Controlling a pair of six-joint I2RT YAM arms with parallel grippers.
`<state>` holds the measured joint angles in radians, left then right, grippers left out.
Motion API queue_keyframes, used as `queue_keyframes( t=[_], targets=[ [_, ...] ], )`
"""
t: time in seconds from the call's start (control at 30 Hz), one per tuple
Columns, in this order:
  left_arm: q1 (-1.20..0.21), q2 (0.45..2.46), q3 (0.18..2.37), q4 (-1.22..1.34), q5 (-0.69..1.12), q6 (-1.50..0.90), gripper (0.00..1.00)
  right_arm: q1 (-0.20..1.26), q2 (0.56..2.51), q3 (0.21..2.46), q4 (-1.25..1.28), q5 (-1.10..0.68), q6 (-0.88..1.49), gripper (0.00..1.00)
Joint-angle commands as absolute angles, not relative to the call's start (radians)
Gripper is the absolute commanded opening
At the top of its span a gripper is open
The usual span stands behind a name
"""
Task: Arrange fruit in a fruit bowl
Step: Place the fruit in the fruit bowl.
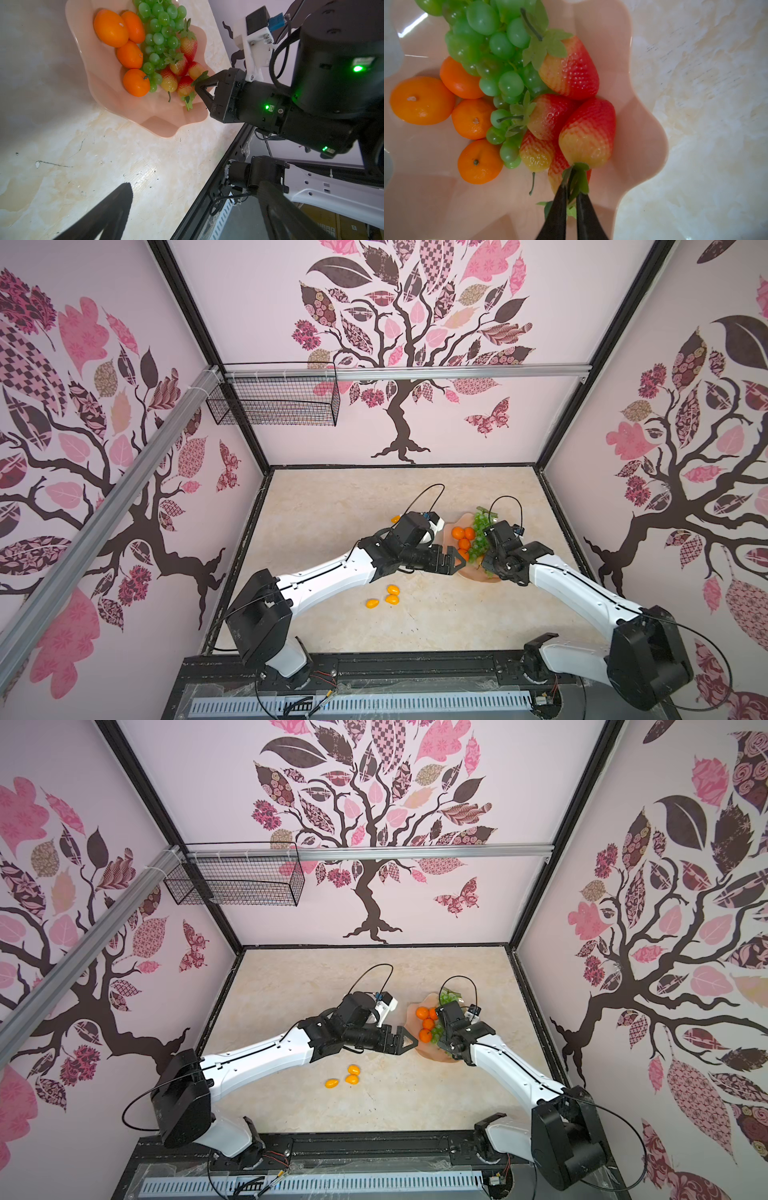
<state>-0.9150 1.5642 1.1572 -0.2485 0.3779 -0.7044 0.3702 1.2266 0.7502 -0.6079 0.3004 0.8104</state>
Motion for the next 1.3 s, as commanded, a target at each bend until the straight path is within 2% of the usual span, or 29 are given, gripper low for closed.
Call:
queue_keyframes(
  t=[0.0, 0.13, 0.3, 0.43, 0.73, 0.87, 1.27],
  targets=[
    [-0.919, 1.574, 1.204, -0.246, 0.376, -0.689, 0.98, 0.364, 1.208, 0.751, -0.627, 0.303, 0.811, 0.19],
    [-0.917, 1.559, 1.203, -0.256, 0.357, -0.684, 0.98, 0.364, 1.182, 0.767, -0.634, 0.293, 0.8, 0.3],
    [-0.902, 1.509, 1.188, -0.266, 0.331, -0.685, 0.98, 0.364, 1.084, 0.778, -0.553, 0.167, 0.71, 0.53],
    [-0.866, 1.466, 1.163, -0.264, 0.339, -0.694, 0.98, 0.364, 1.007, 0.783, -0.486, 0.061, 0.645, 0.6],
    [-0.759, 1.366, 1.082, -0.285, 0.338, -0.691, 0.98, 0.372, 1.03, 0.822, -0.438, -0.106, 0.555, 0.61],
    [-0.717, 1.323, 1.049, -0.3, 0.33, -0.692, 0.98, 0.419, 1.066, 0.841, -0.413, -0.102, 0.545, 0.61],
    [-0.515, 1.178, 0.923, -0.334, 0.335, -0.747, 0.98, 0.579, 1.397, 1.032, -0.36, -0.075, 0.498, 0.6]
  ],
)
